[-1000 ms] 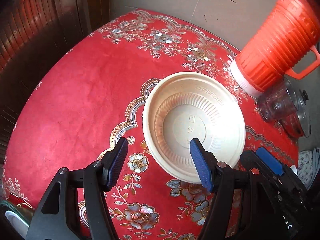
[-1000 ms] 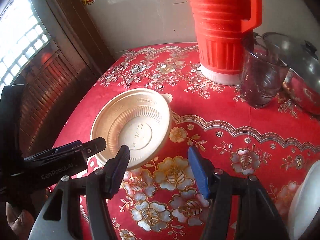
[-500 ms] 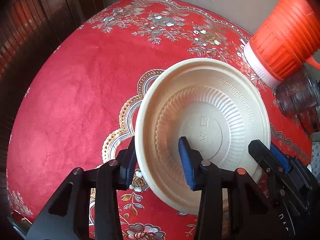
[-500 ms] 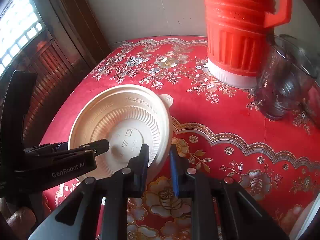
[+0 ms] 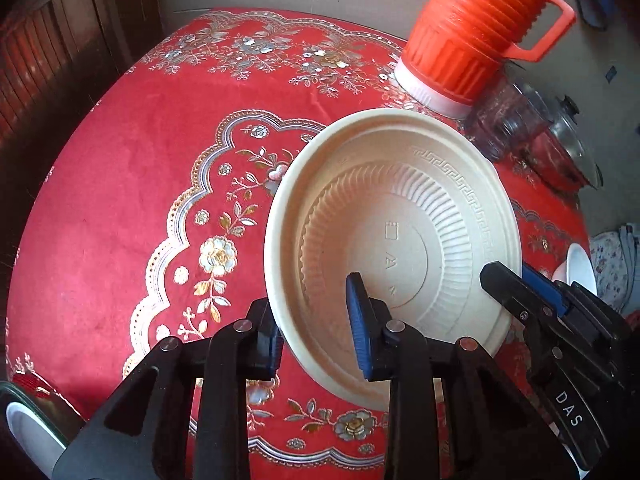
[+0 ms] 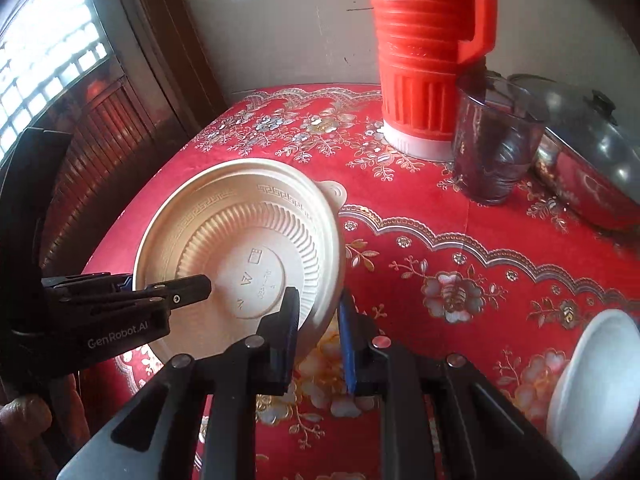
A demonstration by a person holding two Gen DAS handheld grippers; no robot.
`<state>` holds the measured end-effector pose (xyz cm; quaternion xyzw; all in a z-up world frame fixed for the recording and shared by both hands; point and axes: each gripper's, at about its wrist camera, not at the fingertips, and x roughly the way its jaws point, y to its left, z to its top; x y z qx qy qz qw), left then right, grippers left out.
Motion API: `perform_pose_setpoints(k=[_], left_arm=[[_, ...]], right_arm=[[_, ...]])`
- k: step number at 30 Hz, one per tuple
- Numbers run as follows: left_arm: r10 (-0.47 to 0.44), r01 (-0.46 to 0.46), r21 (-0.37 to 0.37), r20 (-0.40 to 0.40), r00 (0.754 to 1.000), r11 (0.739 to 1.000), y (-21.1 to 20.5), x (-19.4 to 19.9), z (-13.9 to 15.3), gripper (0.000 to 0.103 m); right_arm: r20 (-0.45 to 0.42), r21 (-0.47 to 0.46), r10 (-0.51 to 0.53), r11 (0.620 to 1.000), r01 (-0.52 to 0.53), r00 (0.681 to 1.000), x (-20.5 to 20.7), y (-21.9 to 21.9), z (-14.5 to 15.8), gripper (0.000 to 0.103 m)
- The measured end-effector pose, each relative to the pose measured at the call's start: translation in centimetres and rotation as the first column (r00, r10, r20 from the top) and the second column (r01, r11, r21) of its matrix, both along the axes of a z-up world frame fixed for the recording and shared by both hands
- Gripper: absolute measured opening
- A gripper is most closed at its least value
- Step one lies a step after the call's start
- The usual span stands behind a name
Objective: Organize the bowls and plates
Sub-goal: 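Close the left gripper on the beige bowl rim and lift it, then carry the beige bowl with the left gripper toward the white bowl in the basin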
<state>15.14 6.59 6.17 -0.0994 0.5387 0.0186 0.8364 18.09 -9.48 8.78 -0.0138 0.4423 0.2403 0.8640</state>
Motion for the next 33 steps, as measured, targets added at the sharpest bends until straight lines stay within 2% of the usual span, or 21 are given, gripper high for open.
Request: perform_pose_setpoints(k=[6, 9, 16, 33], left_arm=[[-0.047, 0.047, 0.015, 0.033, 0.998, 0.999, -2.3, -4.2, -0.3, 0.028], [-0.068, 0.065, 0.055, 0.057, 0.996, 0.996, -3.4, -6.1, -0.5, 0.028], [-0.089, 0.081, 0.078, 0.109, 0.99, 0.994, -4.2, -10.1, -0.6, 0.028], [-0.072, 0.053, 0.095, 0.218, 0.973, 0.994, -1.2, -17.7, 2.4, 0.028]], right_arm=[[-0.001, -0.006, -0.006, 1.0, 0.006, 1.0, -3.7, -2.4, 0.3, 0.018], [-0.003, -0.012, 0.0, 1.0, 0.0, 1.0, -5.8, -3.3, 0.1, 0.02], [0.002, -0.014, 0.0, 1.0, 0.0, 1.0, -9.5, -4.2, 0.1, 0.021], [0.066, -0.028, 0.062, 0.998, -0.06, 0.996, -16.1, -1.6, 1.9, 0.022]])
